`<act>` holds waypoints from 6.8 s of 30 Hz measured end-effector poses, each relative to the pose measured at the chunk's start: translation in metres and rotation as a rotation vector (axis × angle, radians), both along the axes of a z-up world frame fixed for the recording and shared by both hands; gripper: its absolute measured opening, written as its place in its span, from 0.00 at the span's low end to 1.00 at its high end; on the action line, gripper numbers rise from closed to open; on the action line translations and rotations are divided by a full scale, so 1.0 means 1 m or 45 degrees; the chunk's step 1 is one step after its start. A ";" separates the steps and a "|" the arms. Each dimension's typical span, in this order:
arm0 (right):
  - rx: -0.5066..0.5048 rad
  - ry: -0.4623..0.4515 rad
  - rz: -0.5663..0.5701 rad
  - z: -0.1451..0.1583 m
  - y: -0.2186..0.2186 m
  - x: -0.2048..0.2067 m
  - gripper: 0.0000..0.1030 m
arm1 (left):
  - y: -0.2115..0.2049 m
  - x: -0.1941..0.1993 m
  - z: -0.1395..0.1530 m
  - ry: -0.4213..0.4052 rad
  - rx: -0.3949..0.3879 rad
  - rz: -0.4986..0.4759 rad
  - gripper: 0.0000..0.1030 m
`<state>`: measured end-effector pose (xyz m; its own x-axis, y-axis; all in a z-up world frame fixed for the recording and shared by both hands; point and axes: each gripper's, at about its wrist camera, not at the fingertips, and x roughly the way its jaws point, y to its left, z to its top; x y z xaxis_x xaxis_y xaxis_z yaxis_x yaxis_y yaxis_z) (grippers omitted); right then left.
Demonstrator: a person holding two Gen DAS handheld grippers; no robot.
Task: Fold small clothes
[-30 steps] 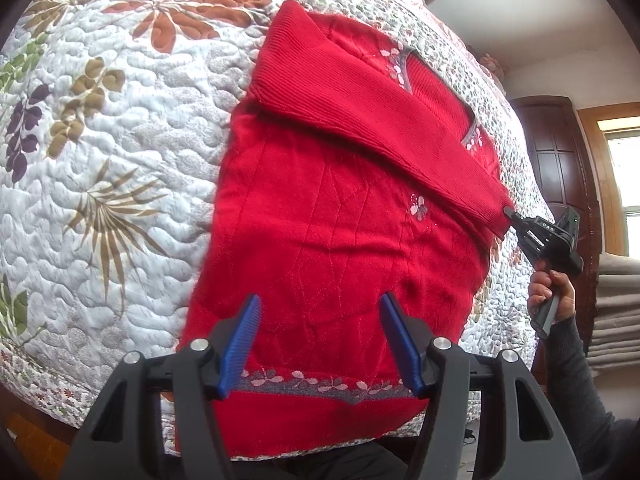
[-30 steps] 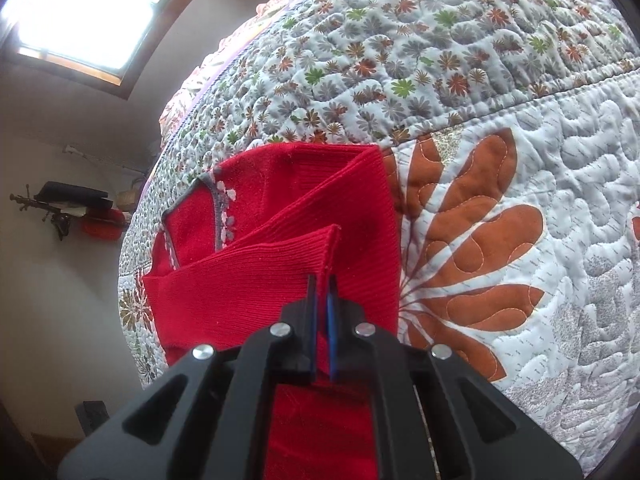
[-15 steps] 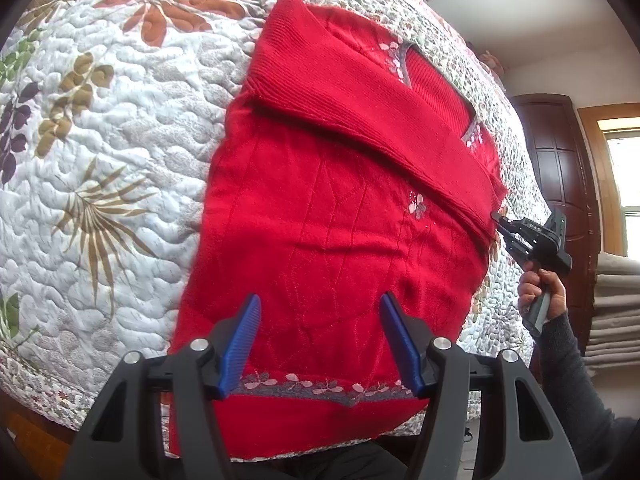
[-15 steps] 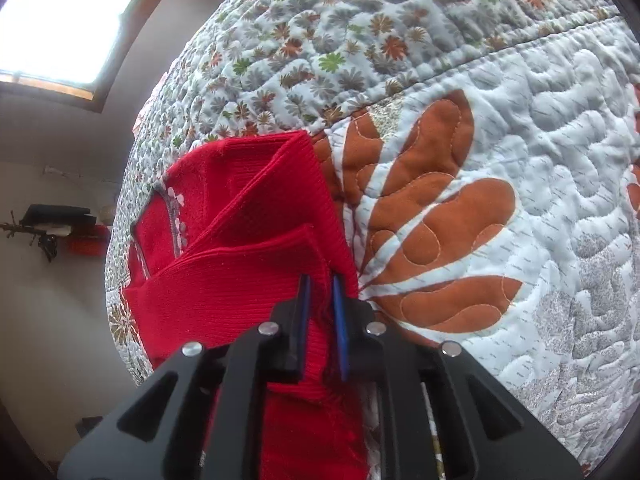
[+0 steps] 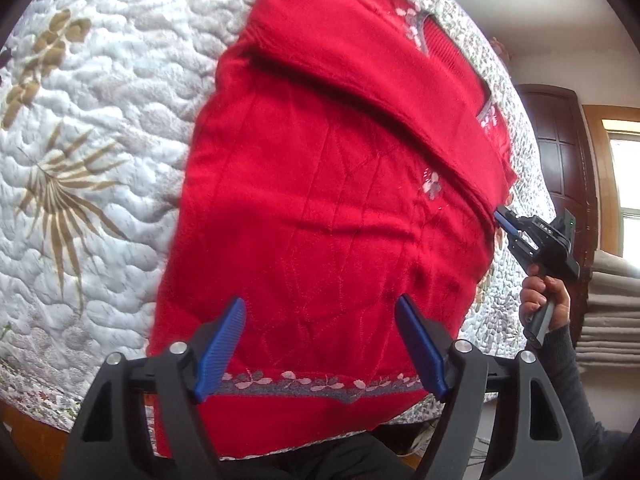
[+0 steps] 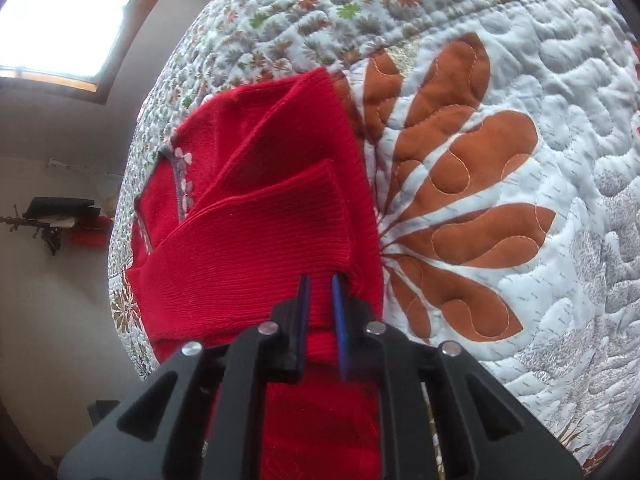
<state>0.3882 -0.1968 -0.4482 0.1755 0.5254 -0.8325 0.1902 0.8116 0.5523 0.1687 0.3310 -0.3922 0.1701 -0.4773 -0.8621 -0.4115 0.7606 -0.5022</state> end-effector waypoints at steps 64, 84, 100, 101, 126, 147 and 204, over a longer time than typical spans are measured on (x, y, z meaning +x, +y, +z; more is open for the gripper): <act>0.462 0.072 0.012 0.065 -0.013 -0.308 0.03 | 0.044 -0.157 0.030 -0.060 -0.472 0.169 0.06; 0.514 0.101 -0.230 0.051 -0.030 -0.139 0.03 | 0.082 0.027 0.006 -0.043 -0.598 0.456 0.06; 0.395 0.203 -0.129 0.017 -0.017 -0.084 0.32 | 0.096 0.073 -0.025 0.047 -0.513 0.457 0.26; 0.398 0.185 -0.122 0.023 -0.019 -0.082 0.32 | 0.097 0.074 -0.022 0.037 -0.513 0.448 0.28; -0.239 -0.058 0.489 0.020 0.059 -0.057 0.45 | 0.036 0.144 -0.013 -0.086 0.099 -0.304 0.47; -0.214 -0.156 0.442 0.057 0.048 -0.075 0.03 | 0.048 0.114 0.034 -0.219 0.094 -0.199 0.03; -0.166 -0.287 0.191 0.080 0.030 0.107 0.03 | 0.081 0.328 0.041 -0.325 0.052 -0.181 0.03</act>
